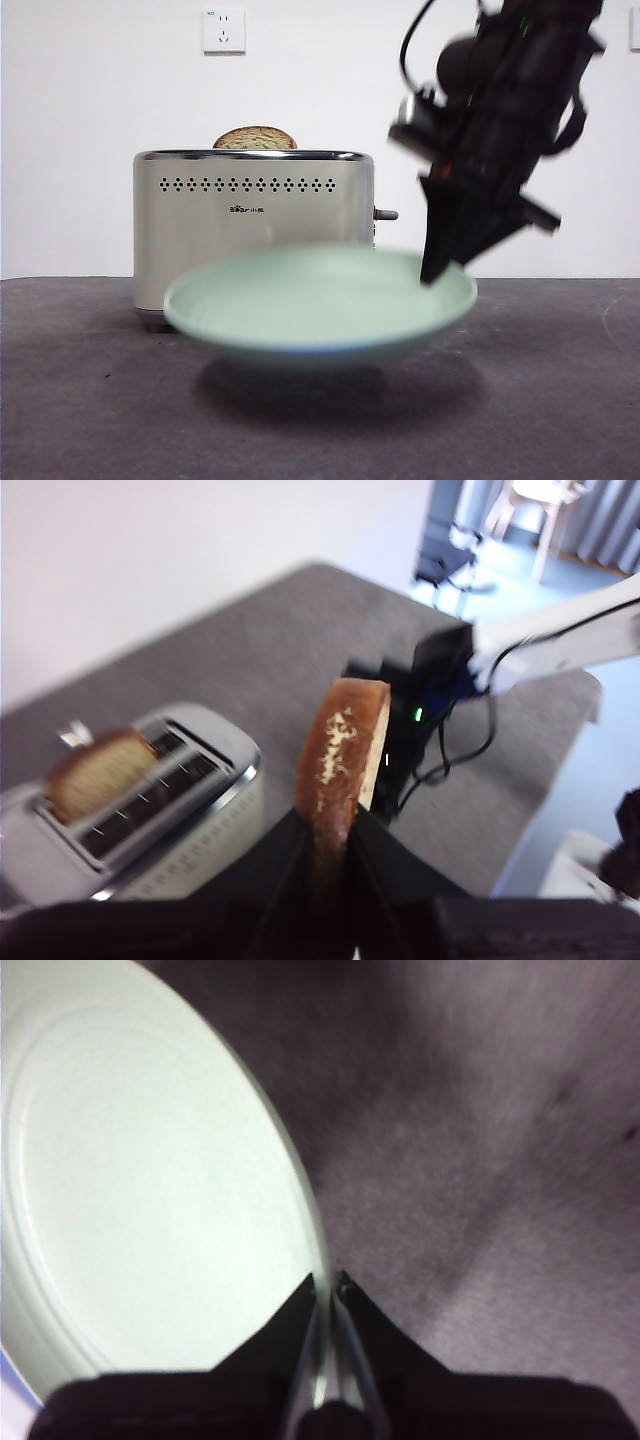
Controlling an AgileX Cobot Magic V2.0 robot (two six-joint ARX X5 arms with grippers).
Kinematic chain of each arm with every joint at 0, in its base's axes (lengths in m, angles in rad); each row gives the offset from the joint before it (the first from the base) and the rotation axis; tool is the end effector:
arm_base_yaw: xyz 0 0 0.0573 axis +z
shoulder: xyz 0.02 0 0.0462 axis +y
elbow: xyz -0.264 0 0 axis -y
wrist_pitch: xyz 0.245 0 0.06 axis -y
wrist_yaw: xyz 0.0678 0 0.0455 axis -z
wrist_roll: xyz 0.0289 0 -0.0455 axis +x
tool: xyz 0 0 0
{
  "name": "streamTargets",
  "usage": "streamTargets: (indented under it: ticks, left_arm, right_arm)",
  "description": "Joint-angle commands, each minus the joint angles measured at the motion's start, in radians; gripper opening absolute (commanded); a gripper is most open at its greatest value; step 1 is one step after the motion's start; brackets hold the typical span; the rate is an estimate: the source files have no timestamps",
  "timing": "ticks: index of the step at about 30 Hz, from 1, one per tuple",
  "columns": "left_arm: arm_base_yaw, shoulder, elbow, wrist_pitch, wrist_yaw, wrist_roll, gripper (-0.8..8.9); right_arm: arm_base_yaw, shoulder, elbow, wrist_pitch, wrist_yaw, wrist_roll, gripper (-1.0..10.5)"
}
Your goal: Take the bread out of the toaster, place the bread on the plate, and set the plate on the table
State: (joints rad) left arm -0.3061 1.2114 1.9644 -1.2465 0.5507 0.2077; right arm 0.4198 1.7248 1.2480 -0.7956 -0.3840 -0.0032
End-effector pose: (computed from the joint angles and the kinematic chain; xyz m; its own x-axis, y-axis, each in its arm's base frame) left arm 0.1349 -0.0585 0.5182 0.5579 -0.7251 -0.4037 0.7744 0.6298 -0.0610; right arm 0.3001 0.1458 0.2148 0.0962 0.4532 -0.8862 -0.4813 0.8005 0.3571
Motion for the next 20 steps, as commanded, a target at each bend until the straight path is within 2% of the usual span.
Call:
streamTargets:
  ticks: [1,4,8,10,13,18,20]
  left_arm:
    - [-0.002,0.066,0.0,-0.01,0.038,0.002,-0.08]
    - [-0.002,0.135,0.0,-0.013,0.12,0.002,-0.09]
    - [-0.007,0.234,0.0,-0.002,0.333,0.006,-0.09]
    - [-0.021,0.288,0.0,0.004,0.397,0.006,-0.09]
    - [-0.053,0.363,0.0,0.005,0.396,0.006,-0.09]
    - [-0.142,0.48,0.0,0.02,0.395,0.005,-0.09]
    - [-0.184,0.522,0.0,0.039,0.392,0.001,-0.09]
  right_arm:
    - [-0.01,-0.076,-0.002,-0.002,-0.01,0.014,-0.2]
    - [-0.026,-0.159,-0.002,-0.022,-0.01,0.013,-0.2]
    - [-0.058,-0.255,-0.002,-0.058,-0.01,0.009,-0.2]
    - [-0.084,-0.299,-0.002,-0.079,-0.011,0.009,-0.2]
    - [-0.119,-0.349,-0.002,-0.109,-0.014,0.008,-0.2]
    - [-0.151,-0.388,-0.002,-0.164,-0.087,-0.012,-0.2]
    - [-0.152,-0.388,-0.002,-0.183,-0.09,-0.014,-0.2]
